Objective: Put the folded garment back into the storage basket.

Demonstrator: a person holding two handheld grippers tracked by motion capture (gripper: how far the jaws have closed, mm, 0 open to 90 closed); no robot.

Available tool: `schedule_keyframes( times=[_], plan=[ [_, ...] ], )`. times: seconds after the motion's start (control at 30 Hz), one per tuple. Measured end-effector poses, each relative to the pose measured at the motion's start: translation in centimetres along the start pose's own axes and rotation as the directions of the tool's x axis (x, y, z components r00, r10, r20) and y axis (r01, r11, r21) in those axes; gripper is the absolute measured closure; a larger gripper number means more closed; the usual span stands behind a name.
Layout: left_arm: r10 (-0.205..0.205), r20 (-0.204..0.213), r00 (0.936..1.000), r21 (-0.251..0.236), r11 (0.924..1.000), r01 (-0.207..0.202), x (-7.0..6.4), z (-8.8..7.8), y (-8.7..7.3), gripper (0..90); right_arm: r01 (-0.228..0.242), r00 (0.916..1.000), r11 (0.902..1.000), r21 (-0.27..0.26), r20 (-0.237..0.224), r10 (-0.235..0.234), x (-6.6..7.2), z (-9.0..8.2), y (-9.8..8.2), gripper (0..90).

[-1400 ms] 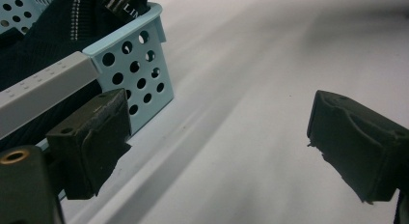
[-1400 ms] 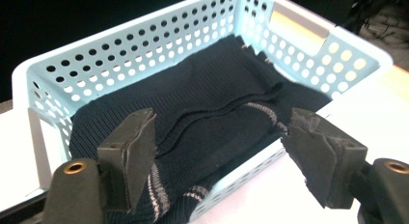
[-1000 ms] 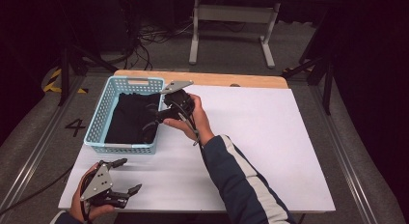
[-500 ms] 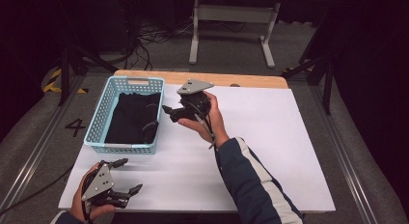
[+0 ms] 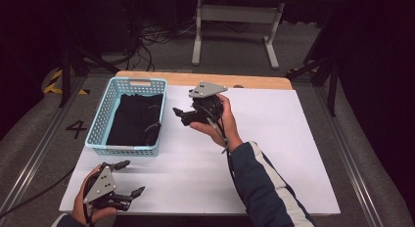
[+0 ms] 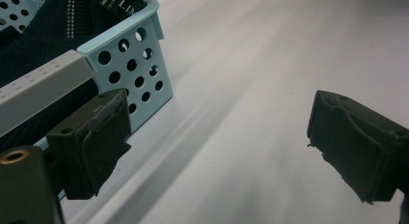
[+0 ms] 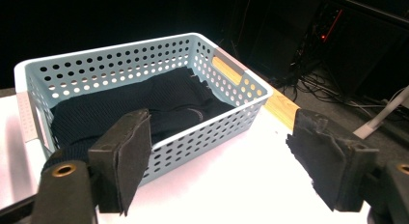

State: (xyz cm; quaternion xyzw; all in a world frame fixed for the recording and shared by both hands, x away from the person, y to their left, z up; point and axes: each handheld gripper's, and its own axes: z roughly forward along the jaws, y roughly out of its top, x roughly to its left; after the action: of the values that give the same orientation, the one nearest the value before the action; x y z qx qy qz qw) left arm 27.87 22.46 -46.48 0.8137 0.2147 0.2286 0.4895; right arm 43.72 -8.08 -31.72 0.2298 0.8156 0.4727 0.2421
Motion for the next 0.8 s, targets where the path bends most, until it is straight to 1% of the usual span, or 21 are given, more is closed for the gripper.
schedule_keyframes(
  times=[0.03, 0.17, 0.37, 0.4, 0.63, 0.77, 0.8],
  plan=[
    [-0.001, -0.001, 1.0, -0.001, 1.0, 0.001, 0.0, 0.0, 0.0, 9.0, 0.007, 1.0, 1.0, -0.004, -0.004, -0.007, 0.0, -0.2, 0.0, 22.3],
    [0.0, -0.002, 1.0, 0.0, 1.0, 0.0, 0.0, 0.0, 0.0, 9.0, 0.005, 1.0, 0.9998, -0.019, -0.008, -0.005, 0.0, -0.6, 0.0, 21.8],
    [-0.001, 0.001, 1.0, 0.001, 1.0, 0.001, 0.0, 0.0, 0.0, 9.0, 0.032, 0.9993, 0.9994, -0.015, 0.018, -0.031, 0.1, -1.2, -0.2, 20.5],
    [0.001, 0.003, 1.0, 0.002, 1.0, -0.001, 0.0, 0.0, 0.0, 9.0, 0.024, 0.9995, 0.9996, -0.017, 0.019, -0.024, 0.1, -1.3, -0.3, 19.8],
    [0.001, 0.003, 1.0, 0.003, 1.0, -0.001, 0.0, -0.1, 0.0, 9.0, 0.039, 0.9986, 0.9991, -0.015, 0.036, -0.038, 0.0, -2.0, -0.5, 18.2],
    [0.002, 0.003, 1.0, 0.005, 1.0, -0.002, 0.0, 0.0, 0.0, 9.0, 0.039, 0.9983, 0.999, -0.021, 0.045, -0.038, -0.2, -2.7, -0.7, 17.7],
    [0.001, 0.004, 1.0, 0.003, 1.0, -0.001, 0.0, -0.1, 0.0, 9.0, 0.047, 0.9977, 0.9987, -0.02, 0.05, -0.046, -0.2, -3.0, -0.8, 17.4]
  ],
)
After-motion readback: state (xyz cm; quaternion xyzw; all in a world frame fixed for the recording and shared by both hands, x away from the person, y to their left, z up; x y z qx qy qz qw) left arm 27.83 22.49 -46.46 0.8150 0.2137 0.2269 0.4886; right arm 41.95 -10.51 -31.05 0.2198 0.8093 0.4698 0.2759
